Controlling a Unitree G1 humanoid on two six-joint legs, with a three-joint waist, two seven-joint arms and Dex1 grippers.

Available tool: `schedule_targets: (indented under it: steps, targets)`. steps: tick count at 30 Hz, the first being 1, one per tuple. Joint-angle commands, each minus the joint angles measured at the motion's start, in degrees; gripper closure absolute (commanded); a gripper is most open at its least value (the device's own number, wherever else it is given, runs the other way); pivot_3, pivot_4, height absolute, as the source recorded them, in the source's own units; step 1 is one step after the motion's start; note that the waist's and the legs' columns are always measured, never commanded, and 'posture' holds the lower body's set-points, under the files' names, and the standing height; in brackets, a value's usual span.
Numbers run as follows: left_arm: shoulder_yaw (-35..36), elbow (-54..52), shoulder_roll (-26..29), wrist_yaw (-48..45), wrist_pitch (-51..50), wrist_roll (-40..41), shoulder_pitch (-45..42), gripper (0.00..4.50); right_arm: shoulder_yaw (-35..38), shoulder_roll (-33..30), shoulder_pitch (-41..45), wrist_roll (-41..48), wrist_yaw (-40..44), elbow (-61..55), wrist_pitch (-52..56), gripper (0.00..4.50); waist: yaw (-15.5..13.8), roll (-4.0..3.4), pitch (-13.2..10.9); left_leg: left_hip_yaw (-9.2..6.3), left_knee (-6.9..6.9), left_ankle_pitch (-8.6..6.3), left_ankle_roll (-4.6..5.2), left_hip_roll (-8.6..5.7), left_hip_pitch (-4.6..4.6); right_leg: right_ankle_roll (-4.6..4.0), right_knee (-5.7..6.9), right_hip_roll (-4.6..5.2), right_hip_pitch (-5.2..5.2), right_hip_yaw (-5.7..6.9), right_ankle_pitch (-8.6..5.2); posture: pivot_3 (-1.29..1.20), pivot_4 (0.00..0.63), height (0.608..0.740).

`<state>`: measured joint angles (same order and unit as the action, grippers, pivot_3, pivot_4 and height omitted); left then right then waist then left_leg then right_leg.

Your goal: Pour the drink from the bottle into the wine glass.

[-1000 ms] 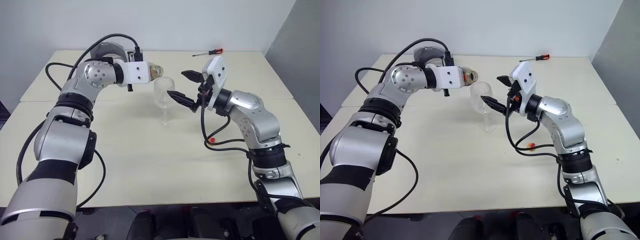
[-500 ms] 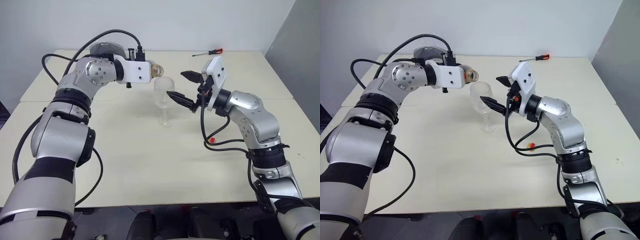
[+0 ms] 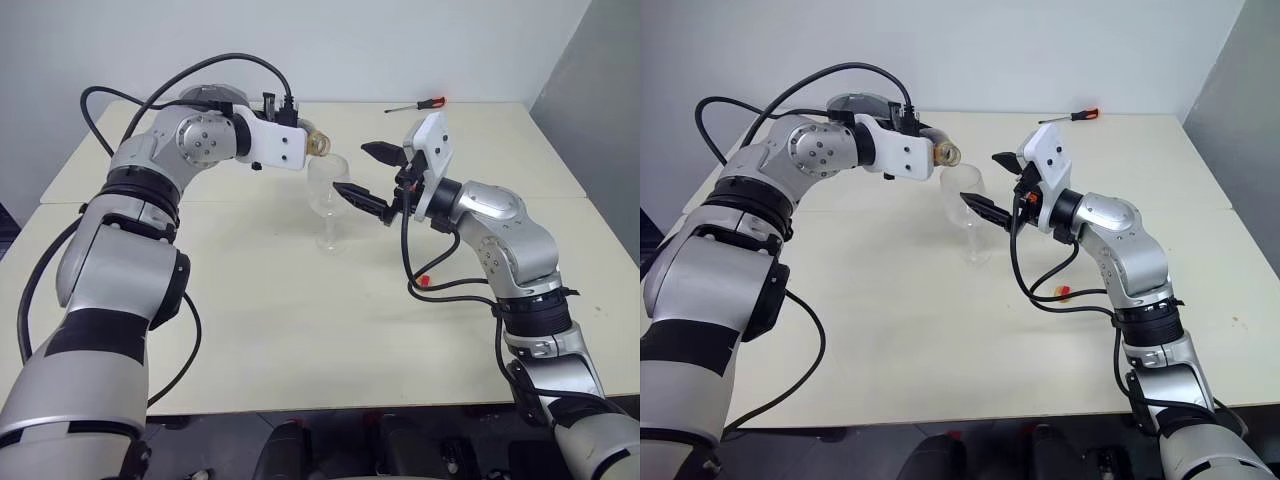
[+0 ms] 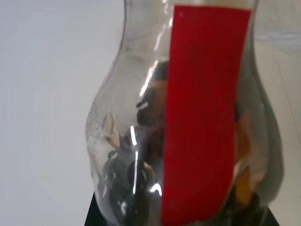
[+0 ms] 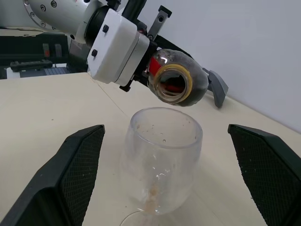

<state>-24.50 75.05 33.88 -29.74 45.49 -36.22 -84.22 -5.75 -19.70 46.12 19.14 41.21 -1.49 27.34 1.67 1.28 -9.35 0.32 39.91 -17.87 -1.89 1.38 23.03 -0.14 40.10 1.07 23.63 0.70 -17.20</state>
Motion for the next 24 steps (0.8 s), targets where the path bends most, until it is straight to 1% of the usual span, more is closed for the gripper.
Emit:
schedule_targets:
  steps: [1,24]
  targets:
    - [-0.30,-0.47,1.27,2.35,0.85,-0.60,-3.61,3.44,1.01,0.00,1.15,0.43,0.34,-1.28,-0.94,0.00,0.00,0.00,0.00,0.00,0.00,0.00,0.00,0.00,0.00,0.00,0.00,0.00,0.00,0.00,0.00,0.00,0.150,0.740]
    - [-3.26,-0.14,2.42,6.86,2.35,-4.36,-5.75,3.44,0.72,0.35,1.53,0.31,0.81,-0.98,-1.25,0.00,0.01,0.00,0.00,0.01,0.00,0.00,-0.01,0.00,0.00,0.00,0.02,0.00,0.01,0.00,0.00,0.00,0.150,0.740]
